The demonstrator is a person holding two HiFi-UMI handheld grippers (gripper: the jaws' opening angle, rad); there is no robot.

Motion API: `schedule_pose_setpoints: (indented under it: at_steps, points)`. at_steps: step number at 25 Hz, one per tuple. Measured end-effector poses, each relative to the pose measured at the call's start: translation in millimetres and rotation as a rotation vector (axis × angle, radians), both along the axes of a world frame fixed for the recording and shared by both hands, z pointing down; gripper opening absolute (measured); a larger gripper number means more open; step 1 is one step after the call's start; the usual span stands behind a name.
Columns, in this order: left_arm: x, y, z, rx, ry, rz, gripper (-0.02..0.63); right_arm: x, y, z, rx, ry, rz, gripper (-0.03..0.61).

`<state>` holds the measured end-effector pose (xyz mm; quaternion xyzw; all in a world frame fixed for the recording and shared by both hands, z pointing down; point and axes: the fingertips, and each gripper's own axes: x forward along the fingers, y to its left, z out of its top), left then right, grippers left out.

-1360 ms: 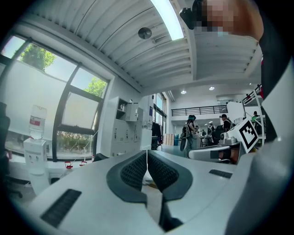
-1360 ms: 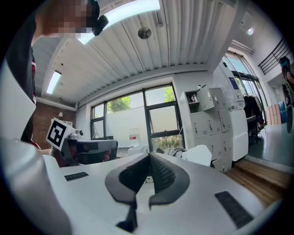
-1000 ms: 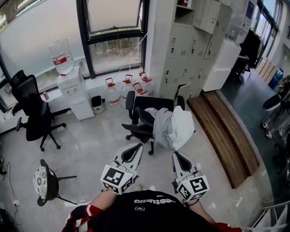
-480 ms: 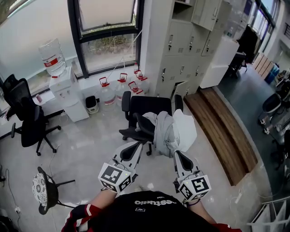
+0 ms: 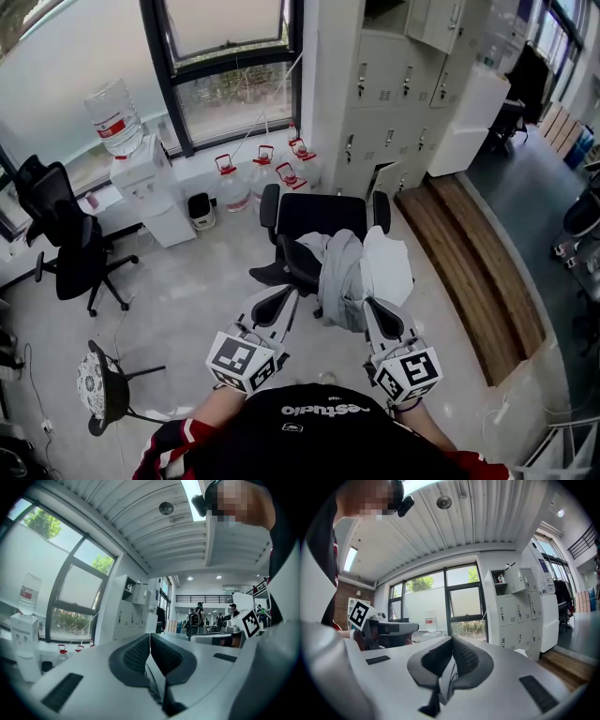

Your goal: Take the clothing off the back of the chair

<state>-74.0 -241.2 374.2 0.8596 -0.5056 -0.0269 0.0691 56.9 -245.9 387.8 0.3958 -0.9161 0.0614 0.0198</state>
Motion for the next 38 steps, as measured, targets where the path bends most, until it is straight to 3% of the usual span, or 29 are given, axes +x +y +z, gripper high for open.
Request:
schedule_pose_setpoints:
  at_steps: [3,8,19,38]
  points:
    - [3,-8,-3,0.003,-0.006,-0.011,0.026,-1,-7,-3,0.01,-0.003,-0.034,0.005]
    - [11,-21,-5,0.011,-0.007,-0.015,0.026,3,-17,-7,0.025,-0.012,-0.066,0.122]
    - [25,-30,6,0.003,-0.005,-0.005,0.026,14,-37,11,-0.014,-0.027,-0.081,0.517]
    - [29,-45,21,-0.037,0.001,0.019,0.026,21,-101,99,-0.185,0.114,0.035,0.534]
